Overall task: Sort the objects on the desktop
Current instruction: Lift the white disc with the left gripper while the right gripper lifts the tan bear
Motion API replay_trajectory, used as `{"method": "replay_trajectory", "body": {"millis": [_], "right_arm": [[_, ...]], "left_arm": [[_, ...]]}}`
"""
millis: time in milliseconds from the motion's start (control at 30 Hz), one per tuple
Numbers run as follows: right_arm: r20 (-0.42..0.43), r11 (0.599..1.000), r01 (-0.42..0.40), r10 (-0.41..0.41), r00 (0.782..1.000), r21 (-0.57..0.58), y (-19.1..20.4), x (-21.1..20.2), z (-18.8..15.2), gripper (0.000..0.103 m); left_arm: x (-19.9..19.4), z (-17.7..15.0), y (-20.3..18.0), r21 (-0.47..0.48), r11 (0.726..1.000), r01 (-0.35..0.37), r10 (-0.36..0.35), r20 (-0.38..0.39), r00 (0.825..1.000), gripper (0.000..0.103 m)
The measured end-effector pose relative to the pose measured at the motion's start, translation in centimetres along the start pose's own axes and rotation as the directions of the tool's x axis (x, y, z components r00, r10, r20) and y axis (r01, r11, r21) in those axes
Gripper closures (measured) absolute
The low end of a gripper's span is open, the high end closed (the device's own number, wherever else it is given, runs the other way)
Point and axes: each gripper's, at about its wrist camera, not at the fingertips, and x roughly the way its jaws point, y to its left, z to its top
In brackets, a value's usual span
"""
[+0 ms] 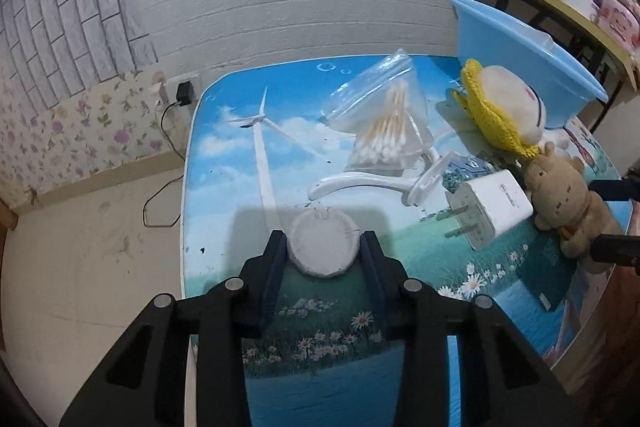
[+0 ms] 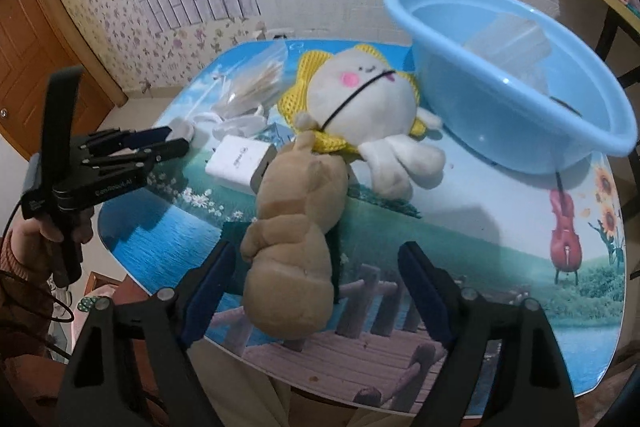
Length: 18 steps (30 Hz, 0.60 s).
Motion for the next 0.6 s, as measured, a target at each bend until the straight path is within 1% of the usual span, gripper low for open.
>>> {"method": "replay_trajectory", "body": {"millis": [33, 100, 133, 167, 233, 300, 400, 600], "right_arm": [[-0.006, 1.000, -0.001, 0.001, 1.000, -0.001, 0.0, 0.1, 0.0, 0.026], [-0.020, 1.000, -0.020, 0.020, 1.000, 0.003, 0.0, 0.6, 0.0, 0.029], [-0.027, 0.999, -0.045, 0.045, 0.999, 0.006, -0.1, 0.7, -0.1, 0.035], [-0.028, 0.997, -0.071, 0.071, 0.997, 0.001, 0.0, 0.7, -0.1, 0.046], [-0.020, 0.996, -0.085, 0.084, 0.996, -0.030, 0.5, 0.2, -0.1, 0.060], [-0.023, 0.996, -0.070, 0.069, 0.997, -0.058, 0.8, 0.0, -0.1, 0.060], [-0.020, 0.994, -0.102, 0.101, 0.995, -0.040, 0.3, -0.5, -0.3, 0.061], [0.020, 0.995, -0.096, 0.097, 0.995, -0.017, -1.2, -1.9, -0.8, 0.061]], "left_arm": [[-0.1, -0.1, -0.1, 0.001, 1.000, 0.012, -0.012, 0.002, 1.000, 0.067], [-0.5, -0.3, -0.4, 0.001, 1.000, 0.030, -0.030, 0.009, 1.000, 0.067], [-0.8, -0.4, -0.5, 0.003, 0.999, 0.035, -0.035, 0.010, 0.999, 0.067], [-1.0, -0.5, -0.7, 0.004, 0.999, 0.040, -0.040, 0.013, 0.999, 0.067], [-1.6, -0.7, -1.1, 0.001, 0.999, 0.054, -0.054, 0.021, 0.998, 0.067], [-2.3, -0.8, -1.8, -0.001, 0.997, 0.071, -0.071, 0.024, 0.997, 0.067], [-3.2, -1.0, -2.8, 0.006, 0.997, 0.080, -0.080, 0.029, 0.996, 0.067], [-4.0, -1.4, -4.3, 0.011, 0.996, 0.086, -0.086, 0.022, 0.996, 0.067]]}}
